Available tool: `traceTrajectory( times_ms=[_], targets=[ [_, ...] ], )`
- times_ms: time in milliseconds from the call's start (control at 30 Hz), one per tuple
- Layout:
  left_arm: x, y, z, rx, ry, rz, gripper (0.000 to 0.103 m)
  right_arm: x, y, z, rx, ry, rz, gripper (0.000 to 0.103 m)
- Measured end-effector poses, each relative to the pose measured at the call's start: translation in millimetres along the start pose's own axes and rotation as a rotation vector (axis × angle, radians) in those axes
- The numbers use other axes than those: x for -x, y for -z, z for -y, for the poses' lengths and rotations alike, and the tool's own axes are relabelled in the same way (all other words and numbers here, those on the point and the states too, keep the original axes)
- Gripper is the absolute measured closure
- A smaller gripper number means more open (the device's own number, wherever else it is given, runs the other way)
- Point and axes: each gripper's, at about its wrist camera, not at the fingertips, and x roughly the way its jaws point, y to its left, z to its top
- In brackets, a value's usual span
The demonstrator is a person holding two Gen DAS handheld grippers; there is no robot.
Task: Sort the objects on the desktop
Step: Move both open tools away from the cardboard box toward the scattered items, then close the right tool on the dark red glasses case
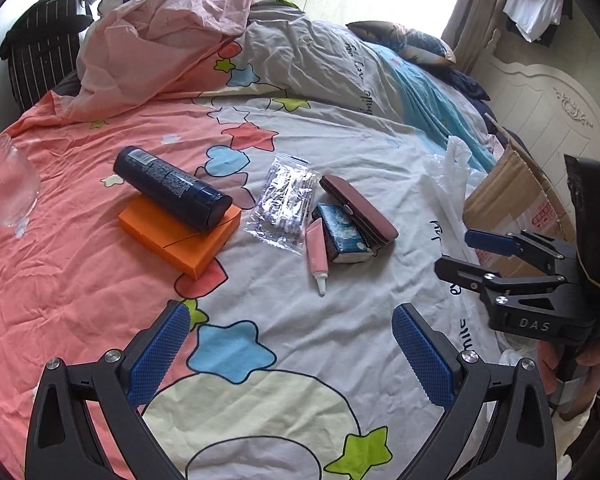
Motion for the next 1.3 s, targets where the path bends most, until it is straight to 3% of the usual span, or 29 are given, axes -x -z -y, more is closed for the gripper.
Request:
traceTrajectory(
  times_ms=[467,567,867,1300],
  targets=[
    [-38.8,-18.1,-3.1,0.001,0.027,-0.039,0.000,-65.5,-36.0,15.7,0.031,-0.061,-0.123,0.040],
    [-48.5,-20.1,-1.5,-0.003,0.032,-0.054,0.000,-75.1,-39.8,17.5,0.035,-0.041,-0.135,0.040],
    [-63.9,-28.3,2.0,-0.012,0.061,-0.078,0.000,-81.0,-48.0,18.5,0.055,-0.032,-0.142,0.040],
    [-66.2,-27.9,-4.8,-0.009,0.031,-0.077,0.000,-94.3,-63.6,18.1,0.046,-0.066,-0.167,0.040]
  ],
)
